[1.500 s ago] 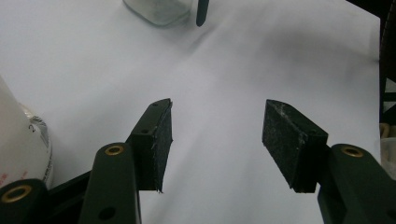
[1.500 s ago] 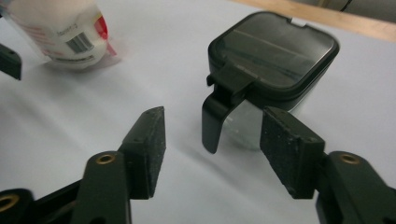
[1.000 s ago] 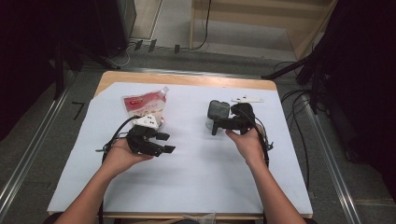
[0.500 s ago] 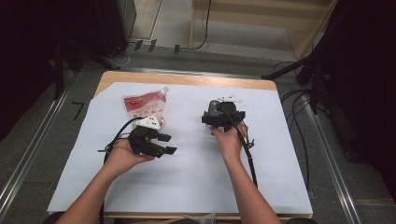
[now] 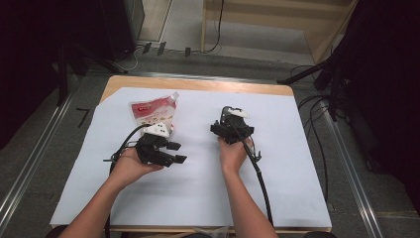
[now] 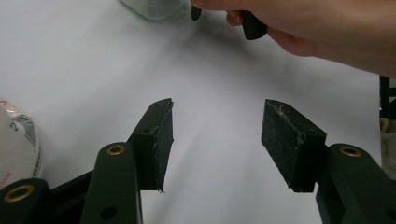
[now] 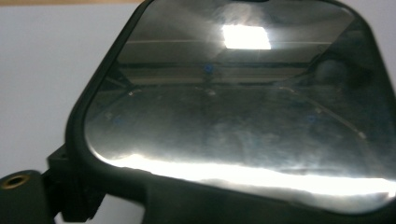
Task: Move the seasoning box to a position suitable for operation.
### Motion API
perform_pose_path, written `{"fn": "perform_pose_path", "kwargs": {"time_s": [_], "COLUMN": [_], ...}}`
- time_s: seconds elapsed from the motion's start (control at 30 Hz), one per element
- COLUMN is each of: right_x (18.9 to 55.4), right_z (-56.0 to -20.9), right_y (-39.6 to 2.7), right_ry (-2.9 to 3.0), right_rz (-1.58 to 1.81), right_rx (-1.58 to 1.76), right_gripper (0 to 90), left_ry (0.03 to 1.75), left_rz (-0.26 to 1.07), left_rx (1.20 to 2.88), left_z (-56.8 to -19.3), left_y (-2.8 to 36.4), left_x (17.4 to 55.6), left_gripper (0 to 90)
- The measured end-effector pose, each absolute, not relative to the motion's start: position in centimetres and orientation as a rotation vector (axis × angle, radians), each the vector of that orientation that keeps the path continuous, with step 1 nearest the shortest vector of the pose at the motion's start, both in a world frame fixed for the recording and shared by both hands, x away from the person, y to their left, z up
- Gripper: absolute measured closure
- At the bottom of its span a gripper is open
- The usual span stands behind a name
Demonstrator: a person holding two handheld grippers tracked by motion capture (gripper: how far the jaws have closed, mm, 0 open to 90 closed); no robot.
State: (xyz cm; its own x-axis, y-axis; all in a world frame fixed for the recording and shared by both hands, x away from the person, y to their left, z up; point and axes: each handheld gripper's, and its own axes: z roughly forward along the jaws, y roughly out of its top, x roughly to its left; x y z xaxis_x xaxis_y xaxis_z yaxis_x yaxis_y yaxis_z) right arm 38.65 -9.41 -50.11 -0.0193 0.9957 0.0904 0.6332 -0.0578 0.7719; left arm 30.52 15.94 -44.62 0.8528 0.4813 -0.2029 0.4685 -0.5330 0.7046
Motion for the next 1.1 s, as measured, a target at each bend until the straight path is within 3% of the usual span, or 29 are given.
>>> {"fn": "perform_pose_path", "kwargs": {"time_s": [0.5, 0.77, 1.1], "right_x": [38.2, 36.3, 32.9], "right_z": [-48.2, -44.8, -43.8], "right_y": [-11.4, -12.9, -15.1], "right_ry": [1.804, 2.026, 2.220], "right_rz": [0.991, 1.115, 1.262], "right_rx": [1.587, 1.339, 1.123], "right_gripper": [16.1, 16.1, 16.1], "left_ry": [0.695, 0.697, 0.695], "left_rz": [0.027, 0.031, 0.021], "left_rx": [2.214, 2.220, 2.188], "left_z": [-44.6, -44.6, -44.6], "left_y": [16.0, 16.1, 16.3], "left_x": [30.6, 30.6, 30.6], "left_gripper": [45.4, 45.4, 45.6]}}
